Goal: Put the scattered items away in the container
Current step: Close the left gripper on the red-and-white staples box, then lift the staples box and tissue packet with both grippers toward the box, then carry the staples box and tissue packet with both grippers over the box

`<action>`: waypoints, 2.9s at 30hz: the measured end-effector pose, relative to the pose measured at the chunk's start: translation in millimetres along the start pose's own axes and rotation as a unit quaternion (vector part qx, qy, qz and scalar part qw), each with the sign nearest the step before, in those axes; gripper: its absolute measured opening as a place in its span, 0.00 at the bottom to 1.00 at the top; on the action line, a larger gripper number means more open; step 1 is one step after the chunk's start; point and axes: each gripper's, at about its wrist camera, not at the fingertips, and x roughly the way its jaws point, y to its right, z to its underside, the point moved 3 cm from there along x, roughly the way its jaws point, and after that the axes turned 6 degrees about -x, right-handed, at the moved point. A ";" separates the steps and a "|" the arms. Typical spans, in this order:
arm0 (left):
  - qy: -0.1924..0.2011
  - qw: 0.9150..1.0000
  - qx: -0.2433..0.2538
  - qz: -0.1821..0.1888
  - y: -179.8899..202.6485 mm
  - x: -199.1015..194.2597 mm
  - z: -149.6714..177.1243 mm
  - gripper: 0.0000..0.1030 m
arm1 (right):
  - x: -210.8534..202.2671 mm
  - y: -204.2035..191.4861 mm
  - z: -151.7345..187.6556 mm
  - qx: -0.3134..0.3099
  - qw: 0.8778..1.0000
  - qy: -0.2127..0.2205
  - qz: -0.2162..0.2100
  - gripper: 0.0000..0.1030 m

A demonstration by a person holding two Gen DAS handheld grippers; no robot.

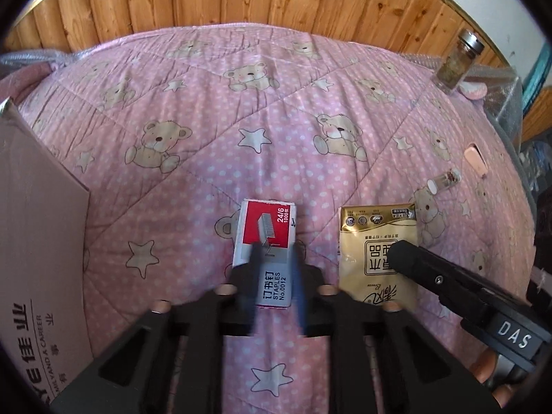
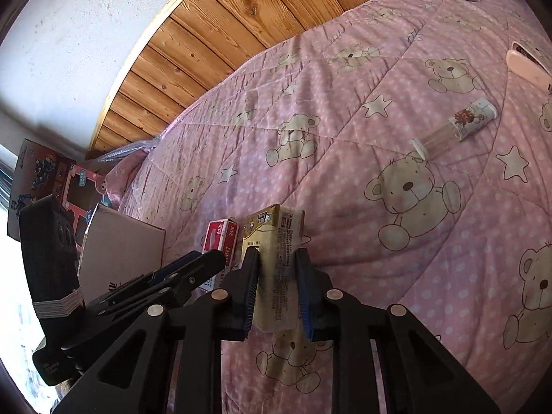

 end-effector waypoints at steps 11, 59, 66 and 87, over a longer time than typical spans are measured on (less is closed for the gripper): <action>0.021 1.000 0.003 0.002 3.9 -9.0 1.0 0.51 | 0.0 -12.5 8.8 -0.010 1.000 -0.004 -0.006 0.22; 0.024 0.999 -0.007 0.043 17.3 -127.1 81.5 0.15 | -87.2 -57.8 104.8 -0.030 1.000 0.003 -0.009 0.22; 0.031 0.998 -0.009 0.054 13.5 -158.6 105.5 0.15 | -105.3 -70.8 135.3 -0.034 0.999 -0.001 -0.009 0.22; 0.061 0.994 -0.041 0.077 -23.1 -232.7 155.3 0.15 | -139.2 -134.1 186.3 -0.089 0.996 -0.005 -0.012 0.22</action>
